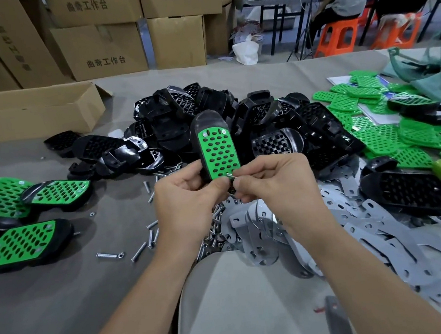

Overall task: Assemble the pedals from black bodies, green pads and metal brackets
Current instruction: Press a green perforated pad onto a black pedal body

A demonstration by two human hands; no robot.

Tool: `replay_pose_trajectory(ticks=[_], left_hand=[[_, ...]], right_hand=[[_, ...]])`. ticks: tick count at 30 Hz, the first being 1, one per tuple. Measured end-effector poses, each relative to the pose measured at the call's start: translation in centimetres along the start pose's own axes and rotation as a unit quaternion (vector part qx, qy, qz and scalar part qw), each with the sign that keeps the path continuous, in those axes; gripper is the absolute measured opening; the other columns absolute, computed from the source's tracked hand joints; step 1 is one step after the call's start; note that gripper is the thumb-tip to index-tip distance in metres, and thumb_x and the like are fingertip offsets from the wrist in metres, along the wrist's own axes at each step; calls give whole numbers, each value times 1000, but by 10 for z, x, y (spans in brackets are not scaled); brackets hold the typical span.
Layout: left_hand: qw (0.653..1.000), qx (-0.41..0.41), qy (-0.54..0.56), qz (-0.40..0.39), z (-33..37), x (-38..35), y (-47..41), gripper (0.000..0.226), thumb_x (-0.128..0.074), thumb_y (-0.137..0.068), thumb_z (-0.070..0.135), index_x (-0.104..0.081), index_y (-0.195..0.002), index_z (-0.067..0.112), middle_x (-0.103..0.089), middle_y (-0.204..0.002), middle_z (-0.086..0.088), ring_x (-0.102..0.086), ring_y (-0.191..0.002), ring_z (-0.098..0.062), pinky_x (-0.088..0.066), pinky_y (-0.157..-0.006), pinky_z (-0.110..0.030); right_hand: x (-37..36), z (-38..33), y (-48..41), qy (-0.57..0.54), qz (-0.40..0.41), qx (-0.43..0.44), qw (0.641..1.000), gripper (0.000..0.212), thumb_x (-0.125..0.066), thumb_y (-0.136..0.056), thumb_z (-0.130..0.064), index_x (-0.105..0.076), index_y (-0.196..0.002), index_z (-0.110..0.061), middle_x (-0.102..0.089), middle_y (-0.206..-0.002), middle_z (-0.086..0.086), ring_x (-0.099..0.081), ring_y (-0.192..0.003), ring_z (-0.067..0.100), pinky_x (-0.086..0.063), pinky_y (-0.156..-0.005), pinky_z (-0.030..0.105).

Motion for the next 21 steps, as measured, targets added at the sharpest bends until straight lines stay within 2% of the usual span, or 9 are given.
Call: replay_pose_trajectory(ticks=[3, 6, 10, 12, 15, 17, 19, 21], left_hand=[[1000, -15, -8, -5, 5, 1, 1, 35, -80, -81, 1, -83, -98, 32, -81, -98, -3, -79, -90, -24, -64, -75, -32], [997, -57, -50, -19, 13, -1, 3, 42, -82, -78, 0, -81, -104, 33, -81, -101, 3, -78, -95, -20, -63, -83, -33], [995, -78, -67, -12, 20, -1, 6, 49, -81, -74, 5, -80, -104, 44, -80, -101, 9, -78, -96, -15, -62, -83, -28], [993, -88, -76, -3, 22, 2, 7, 52, -81, -74, 6, -78, -103, 49, -80, -100, 12, -77, -96, -12, -61, -81, -24], [992, -79, -99, 6, 18, 2, 6, 57, -81, -73, 6, -76, -102, 55, -79, -101, 16, -77, -96, -11, -63, -85, -34], [987, -73, -141, 14, 15, 0, 7, 57, -80, -73, 11, -74, -106, 57, -78, -101, 20, -76, -97, -8, -61, -90, -39], [981, -76, -178, 18, 15, -2, 10, 52, -79, -73, 18, -73, -115, 49, -77, -104, 24, -74, -100, -3, -59, -93, -37], [970, -103, -219, 12, 21, -5, 13, 54, -78, -74, 24, -70, -123, 47, -75, -105, 28, -74, -98, -1, -59, -90, -28]], right_hand=[[-2, 4, 2, -91, -24, -43, 995, 19, -78, -79, 9, -80, -73, -9, -74, -71, 20, -69, -58, 23, -57, -58, 25], [-5, 6, 3, -104, -31, -51, 993, 17, -77, -82, 7, -78, -73, -7, -74, -72, 20, -71, -58, 23, -57, -57, 25], [0, 3, 3, -21, 23, -14, 999, 16, -78, -83, 2, -77, -73, -11, -75, -69, 12, -73, -60, 25, -60, -61, 31], [-1, -1, 3, 45, 22, 13, 999, 18, -77, -83, 2, -76, -74, -13, -75, -66, 5, -73, -58, 22, -61, -61, 31], [-2, -7, 5, 152, 33, 61, 986, 22, -75, -84, -1, -73, -71, -19, -72, -62, -3, -71, -55, 16, -63, -60, 37], [-3, -9, 7, 186, 45, 66, 979, 21, -72, -84, -5, -71, -70, -21, -71, -60, -4, -70, -54, 18, -62, -59, 41], [1, 1, 5, 122, 51, 12, 991, 20, -68, -83, -2, -71, -67, -15, -69, -56, 3, -69, -50, 20, -59, -54, 38], [3, 12, 4, 23, 49, -47, 997, 20, -68, -82, 4, -71, -65, -6, -67, -56, 14, -65, -48, 23, -53, -51, 33]])
Point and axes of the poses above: each hand's wrist, its own y-axis away from the middle knuckle, its own x-axis out of the back of the hand, z = x × y, the point moved 8 cm from there along -y, towards the middle knuckle
